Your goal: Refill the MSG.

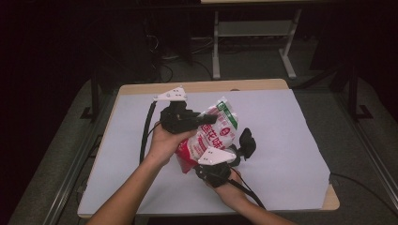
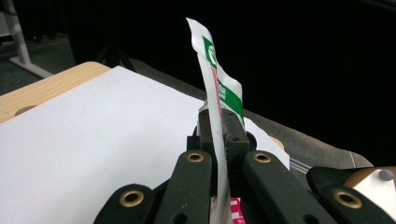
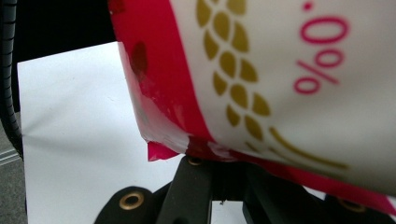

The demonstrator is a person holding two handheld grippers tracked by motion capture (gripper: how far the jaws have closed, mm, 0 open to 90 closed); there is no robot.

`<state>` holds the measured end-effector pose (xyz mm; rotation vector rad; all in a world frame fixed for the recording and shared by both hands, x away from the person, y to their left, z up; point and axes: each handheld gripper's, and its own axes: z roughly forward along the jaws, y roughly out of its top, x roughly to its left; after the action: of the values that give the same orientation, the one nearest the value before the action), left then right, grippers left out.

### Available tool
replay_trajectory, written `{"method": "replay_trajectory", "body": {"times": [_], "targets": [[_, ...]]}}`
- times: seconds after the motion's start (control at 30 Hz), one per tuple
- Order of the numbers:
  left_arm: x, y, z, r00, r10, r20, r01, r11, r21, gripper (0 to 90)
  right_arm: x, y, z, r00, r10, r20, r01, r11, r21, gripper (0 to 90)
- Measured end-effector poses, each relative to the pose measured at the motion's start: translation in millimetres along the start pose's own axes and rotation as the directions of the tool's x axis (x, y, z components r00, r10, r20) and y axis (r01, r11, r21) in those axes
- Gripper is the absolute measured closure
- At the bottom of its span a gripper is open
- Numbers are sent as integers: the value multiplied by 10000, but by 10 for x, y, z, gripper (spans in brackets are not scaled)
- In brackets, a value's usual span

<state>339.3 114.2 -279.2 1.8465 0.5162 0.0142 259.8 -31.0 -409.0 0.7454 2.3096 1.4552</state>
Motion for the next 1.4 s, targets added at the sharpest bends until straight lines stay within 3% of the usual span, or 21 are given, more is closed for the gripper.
{"method": "replay_trajectory", "body": {"times": [0.97,1.4], "targets": [[27,27,116,9999,-12,-102,18,9982,605,900,47,-11,21,9999,109,16,-109,9999,-20,900],[31,28,142,9998,-67,-160,77,9980,629,900,37,-19,25,10000,89,41,-89,9999,-71,900]]}}
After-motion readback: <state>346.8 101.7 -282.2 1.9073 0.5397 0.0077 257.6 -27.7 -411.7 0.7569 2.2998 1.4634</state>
